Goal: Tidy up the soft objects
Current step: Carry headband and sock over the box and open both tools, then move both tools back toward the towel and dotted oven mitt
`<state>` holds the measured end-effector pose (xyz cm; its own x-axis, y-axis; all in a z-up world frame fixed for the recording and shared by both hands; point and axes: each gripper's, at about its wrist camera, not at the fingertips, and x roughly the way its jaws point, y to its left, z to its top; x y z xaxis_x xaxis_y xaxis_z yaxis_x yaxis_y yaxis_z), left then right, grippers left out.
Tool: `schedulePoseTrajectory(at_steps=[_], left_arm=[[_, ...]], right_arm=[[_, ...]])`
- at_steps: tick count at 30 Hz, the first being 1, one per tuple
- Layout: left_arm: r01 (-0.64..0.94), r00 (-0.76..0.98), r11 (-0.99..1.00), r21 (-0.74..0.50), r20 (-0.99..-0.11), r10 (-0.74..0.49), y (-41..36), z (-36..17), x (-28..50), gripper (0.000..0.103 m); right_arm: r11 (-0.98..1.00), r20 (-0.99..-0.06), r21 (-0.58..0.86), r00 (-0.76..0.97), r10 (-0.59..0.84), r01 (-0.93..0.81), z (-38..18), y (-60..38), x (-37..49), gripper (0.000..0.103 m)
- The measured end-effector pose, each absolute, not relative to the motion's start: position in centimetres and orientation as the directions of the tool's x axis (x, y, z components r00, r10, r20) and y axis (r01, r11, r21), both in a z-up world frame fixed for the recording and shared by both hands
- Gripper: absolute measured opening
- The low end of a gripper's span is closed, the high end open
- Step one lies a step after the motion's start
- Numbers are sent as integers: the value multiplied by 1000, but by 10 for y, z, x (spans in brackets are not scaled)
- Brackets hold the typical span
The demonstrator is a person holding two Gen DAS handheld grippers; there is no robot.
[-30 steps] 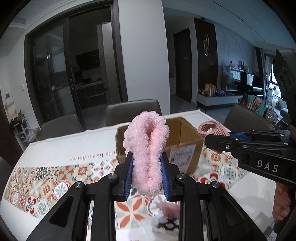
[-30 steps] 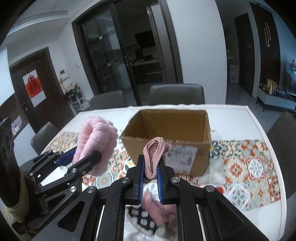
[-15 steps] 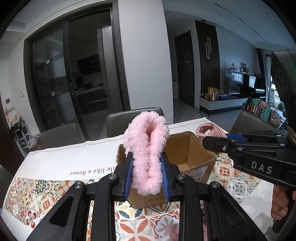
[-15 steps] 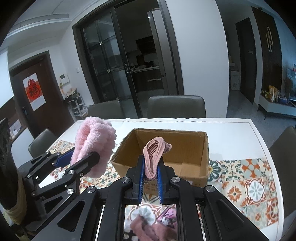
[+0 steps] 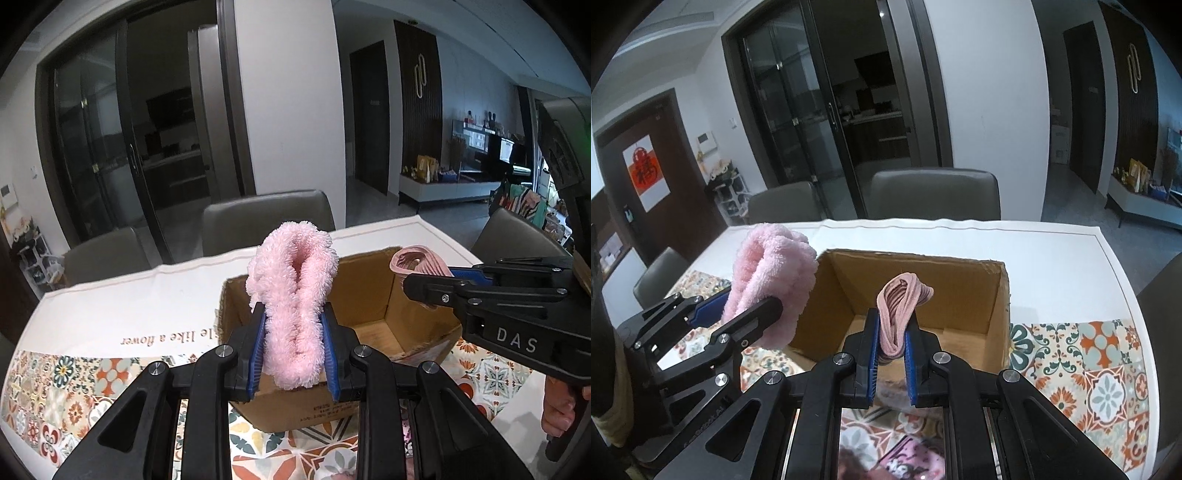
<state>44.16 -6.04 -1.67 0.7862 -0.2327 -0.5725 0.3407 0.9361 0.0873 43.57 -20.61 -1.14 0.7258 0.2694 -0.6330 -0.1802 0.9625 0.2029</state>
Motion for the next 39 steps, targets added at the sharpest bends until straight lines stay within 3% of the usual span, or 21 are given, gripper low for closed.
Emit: schedulePoseTrajectory(at_steps=[10, 13, 14, 16, 18, 21, 39], left_arm=[[357, 718, 933, 50, -654, -240, -72, -46, 471, 32], [348, 716, 936, 56, -660, -227, -72, -49, 473, 38], [347, 716, 936, 61, -662, -223, -73, -50, 473, 40], [348, 717, 935, 66, -662, -221, -73, -51, 473, 45], [344, 723, 936, 75, -657, -214, -71, -51, 472, 51], [325, 733, 942, 86, -652, -194, -69, -49, 471, 61], [312, 769, 946, 88, -608, -198, -52, -20, 427, 78]], right_arm=[[967, -707, 198, 661, 253, -159, -41, -209, 469, 13], [968, -725, 196, 641, 251, -157, -49, -211, 477, 15], [969, -730, 196, 638, 247, -152, -51, -212, 480, 17], [970, -736, 195, 632, 241, -143, -54, -213, 482, 33], [974, -736, 185, 638, 227, -134, -55, -214, 484, 37], [975, -741, 175, 634, 221, -135, -56, -213, 485, 39], [984, -716, 145, 674, 180, -108, -30, -211, 445, 41]])
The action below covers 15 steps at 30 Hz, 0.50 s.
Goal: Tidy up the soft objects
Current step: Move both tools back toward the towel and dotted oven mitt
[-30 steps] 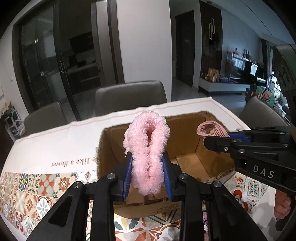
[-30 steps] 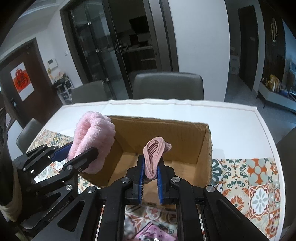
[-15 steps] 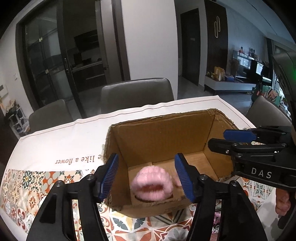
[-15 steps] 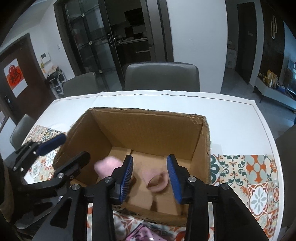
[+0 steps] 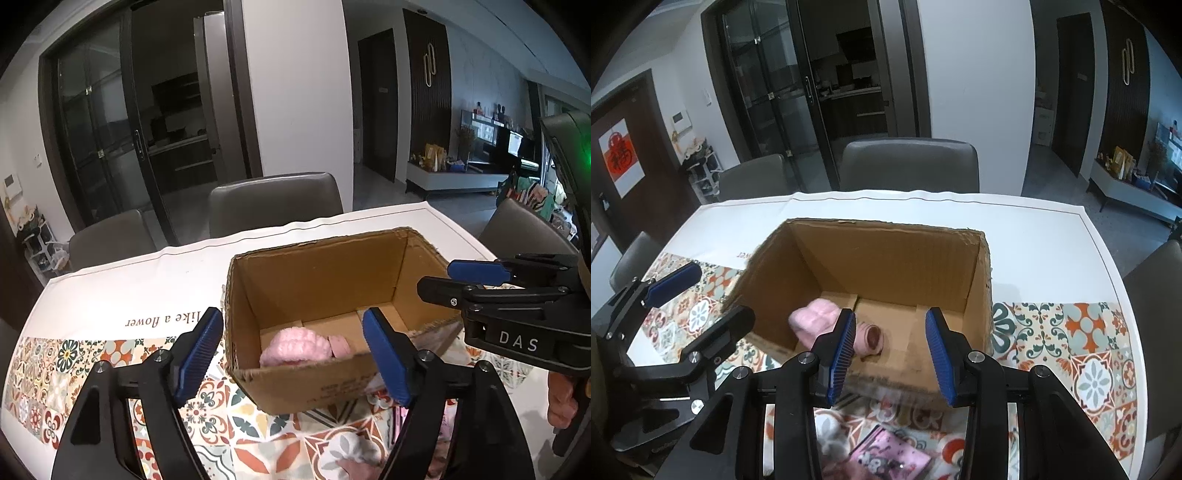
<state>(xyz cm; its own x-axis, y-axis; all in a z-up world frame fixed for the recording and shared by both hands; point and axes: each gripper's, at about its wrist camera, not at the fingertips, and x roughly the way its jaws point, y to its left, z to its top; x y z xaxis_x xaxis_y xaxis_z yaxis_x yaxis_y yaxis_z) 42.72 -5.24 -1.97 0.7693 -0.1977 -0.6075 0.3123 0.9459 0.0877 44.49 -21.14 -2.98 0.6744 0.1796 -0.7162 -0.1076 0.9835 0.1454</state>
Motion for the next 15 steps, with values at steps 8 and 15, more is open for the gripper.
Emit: schedulePoseTrajectory(at_steps=[8, 15], left_arm=[[307, 775, 948, 81, -599, -200, -46, -11, 403, 78], [301, 772, 951, 70, -603, -200, -38, -10, 377, 79]], right_arm=[[982, -707, 147, 682, 186, -115, -18, -206, 416, 41], [980, -705, 166, 681, 197, -111, -16, -204, 395, 50]])
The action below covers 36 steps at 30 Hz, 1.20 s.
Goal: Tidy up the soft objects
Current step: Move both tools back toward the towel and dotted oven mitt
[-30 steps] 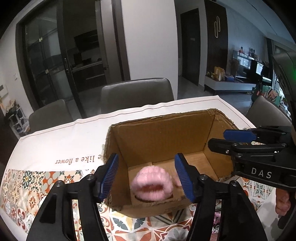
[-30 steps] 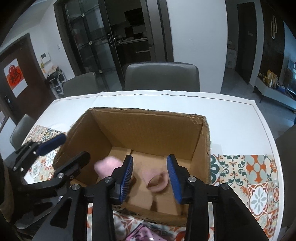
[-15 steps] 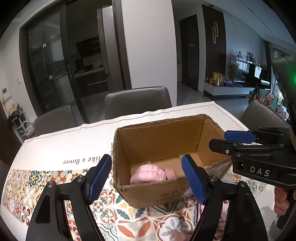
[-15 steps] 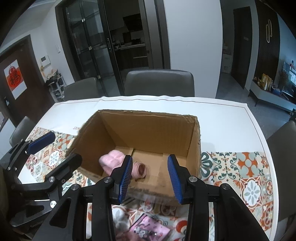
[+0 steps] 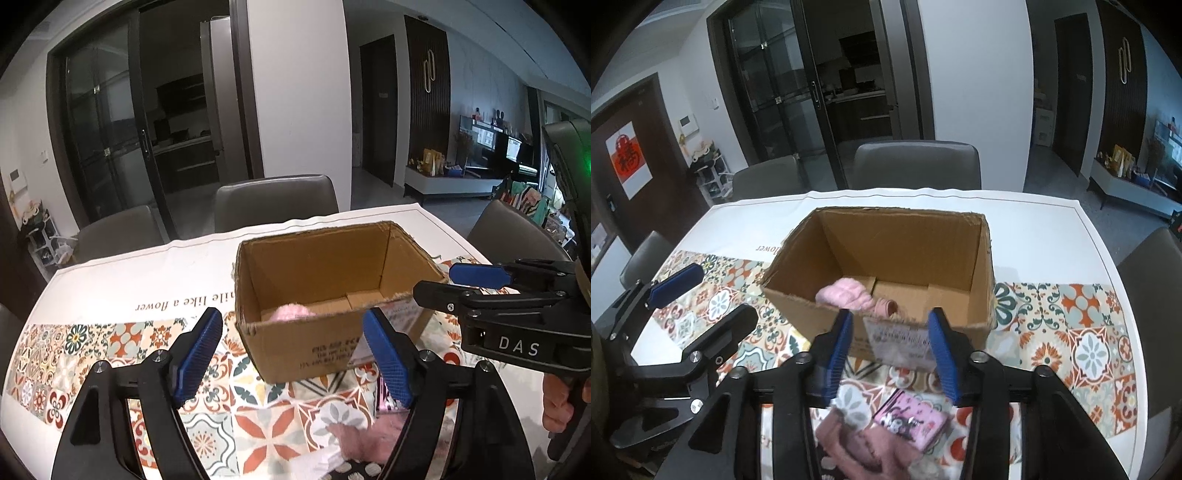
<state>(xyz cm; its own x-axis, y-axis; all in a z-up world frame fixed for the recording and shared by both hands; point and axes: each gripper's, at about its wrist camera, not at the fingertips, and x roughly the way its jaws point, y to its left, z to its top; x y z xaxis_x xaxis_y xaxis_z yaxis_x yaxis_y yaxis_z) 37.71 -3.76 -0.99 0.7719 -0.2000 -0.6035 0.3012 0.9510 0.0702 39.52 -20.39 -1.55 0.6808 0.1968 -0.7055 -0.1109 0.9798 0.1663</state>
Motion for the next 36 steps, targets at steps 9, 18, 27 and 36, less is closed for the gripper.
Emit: schedulePoseTrajectory(at_steps=[9, 18, 27, 36], left_arm=[[298, 747, 953, 56, -635, -196, -26, -20, 351, 79], [293, 704, 956, 25, -682, -197, -18, -35, 328, 79], [297, 661, 955, -6, -721, -209, -11, -52, 311, 79], [322, 590, 946, -26, -776, -222, -15, -77, 295, 79]], right_arm=[[979, -710, 169, 674, 204, -118, -20, -196, 368, 51], [978, -737, 168, 643, 208, -125, -32, -186, 347, 51], [976, -764, 177, 607, 219, -129, -46, -179, 330, 57], [975, -814, 191, 536, 224, -118, -72, -181, 318, 57]])
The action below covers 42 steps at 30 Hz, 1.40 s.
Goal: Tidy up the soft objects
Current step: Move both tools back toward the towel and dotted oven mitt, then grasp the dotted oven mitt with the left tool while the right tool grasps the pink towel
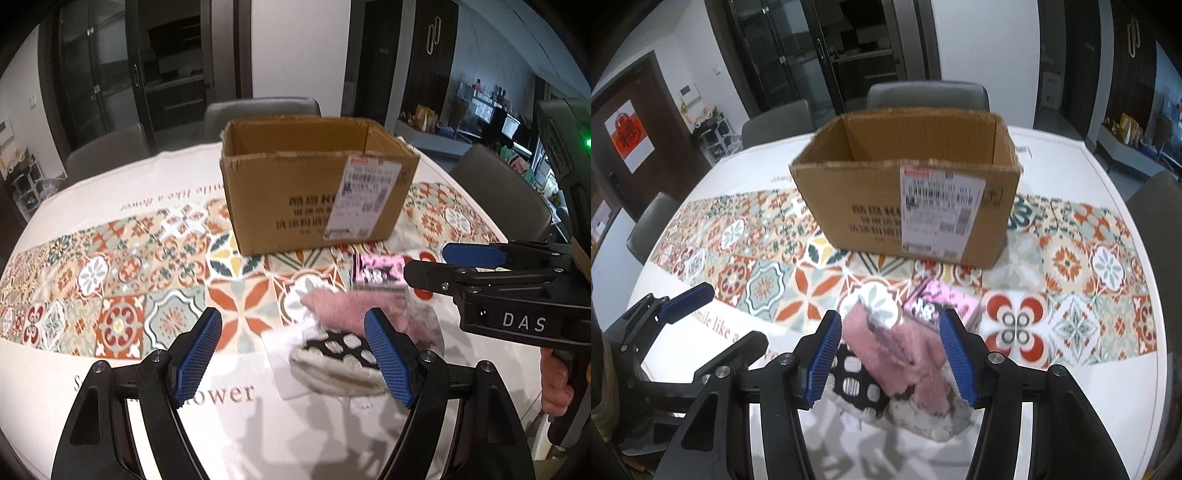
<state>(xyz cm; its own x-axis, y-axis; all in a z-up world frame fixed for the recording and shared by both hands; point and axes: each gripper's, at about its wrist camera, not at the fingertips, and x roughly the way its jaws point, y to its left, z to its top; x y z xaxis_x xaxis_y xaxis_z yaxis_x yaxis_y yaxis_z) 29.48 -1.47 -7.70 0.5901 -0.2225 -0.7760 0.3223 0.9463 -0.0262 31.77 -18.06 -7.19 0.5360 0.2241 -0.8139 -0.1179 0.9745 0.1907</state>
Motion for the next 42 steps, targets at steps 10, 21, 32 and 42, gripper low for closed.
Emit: schedulePoseTrajectory(at_steps=[10, 21, 32, 42], left_arm=[[306, 498, 946, -104, -830, -252, -10, -106, 302, 79], [273, 435, 948, -167, -857, -276, -6, -132, 317, 79], [247, 367, 942, -228, -877, -309, -12, -157, 333, 79], [226, 332, 942, -248, -889, -314, -15, -173, 342, 79]], right_arm=[[968, -861, 222, 443, 251, -117, -103, -177, 313, 57], [971, -898, 211, 371, 236, -107, -134, -176, 324, 57], [958, -907, 279, 308, 288, -73, -164, -182, 338, 57], [950, -902, 305, 301, 310, -67, -181, -186, 348, 57]])
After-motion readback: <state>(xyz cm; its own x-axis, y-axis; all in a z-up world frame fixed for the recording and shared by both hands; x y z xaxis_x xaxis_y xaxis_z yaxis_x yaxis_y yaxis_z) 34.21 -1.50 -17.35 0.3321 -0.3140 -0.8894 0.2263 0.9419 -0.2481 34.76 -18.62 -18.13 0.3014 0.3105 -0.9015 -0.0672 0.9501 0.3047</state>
